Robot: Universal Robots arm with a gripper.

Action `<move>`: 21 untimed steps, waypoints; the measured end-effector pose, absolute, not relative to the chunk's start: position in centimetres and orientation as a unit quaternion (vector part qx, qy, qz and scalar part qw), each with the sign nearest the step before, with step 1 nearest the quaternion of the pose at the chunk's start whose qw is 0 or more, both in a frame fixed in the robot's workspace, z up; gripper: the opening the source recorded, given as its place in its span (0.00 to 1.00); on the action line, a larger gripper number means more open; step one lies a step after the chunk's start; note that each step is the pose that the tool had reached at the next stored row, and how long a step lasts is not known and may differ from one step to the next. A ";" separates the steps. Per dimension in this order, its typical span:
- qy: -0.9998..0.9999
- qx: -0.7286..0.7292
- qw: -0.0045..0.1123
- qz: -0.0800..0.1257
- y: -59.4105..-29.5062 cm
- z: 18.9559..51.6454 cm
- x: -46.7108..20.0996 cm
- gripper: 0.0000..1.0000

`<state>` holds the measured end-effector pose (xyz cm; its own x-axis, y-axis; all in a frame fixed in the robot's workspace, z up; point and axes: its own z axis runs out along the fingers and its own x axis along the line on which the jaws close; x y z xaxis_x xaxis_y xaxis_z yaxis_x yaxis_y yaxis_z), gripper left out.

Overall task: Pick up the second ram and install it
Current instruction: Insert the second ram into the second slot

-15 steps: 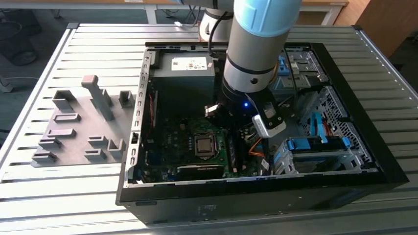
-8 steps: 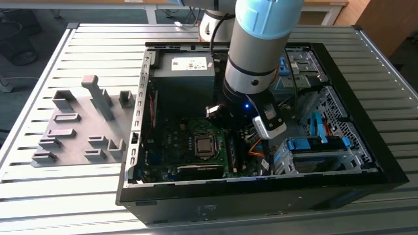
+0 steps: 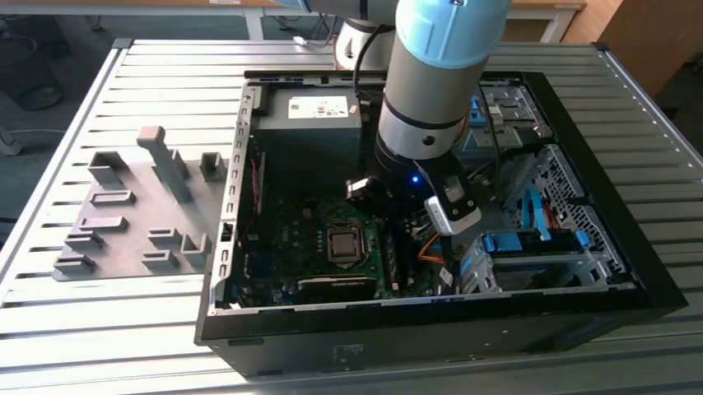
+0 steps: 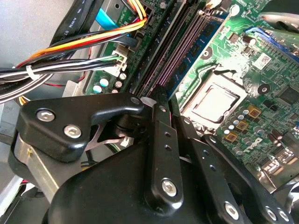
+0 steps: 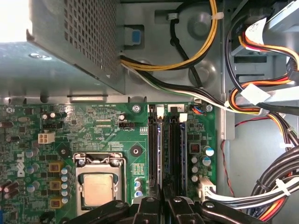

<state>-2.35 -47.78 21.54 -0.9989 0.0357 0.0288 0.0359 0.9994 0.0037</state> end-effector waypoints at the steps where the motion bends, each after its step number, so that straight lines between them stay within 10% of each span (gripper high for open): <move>1: -1.000 -0.018 0.014 -0.002 -47.8 21.5 -2.3 0.14; 21: -1.000 -0.018 0.015 -0.005 -47.6 21.0 -2.3 0.14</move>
<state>-2.27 -47.61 21.01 -0.9989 0.0355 0.0293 0.0358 0.9993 0.0089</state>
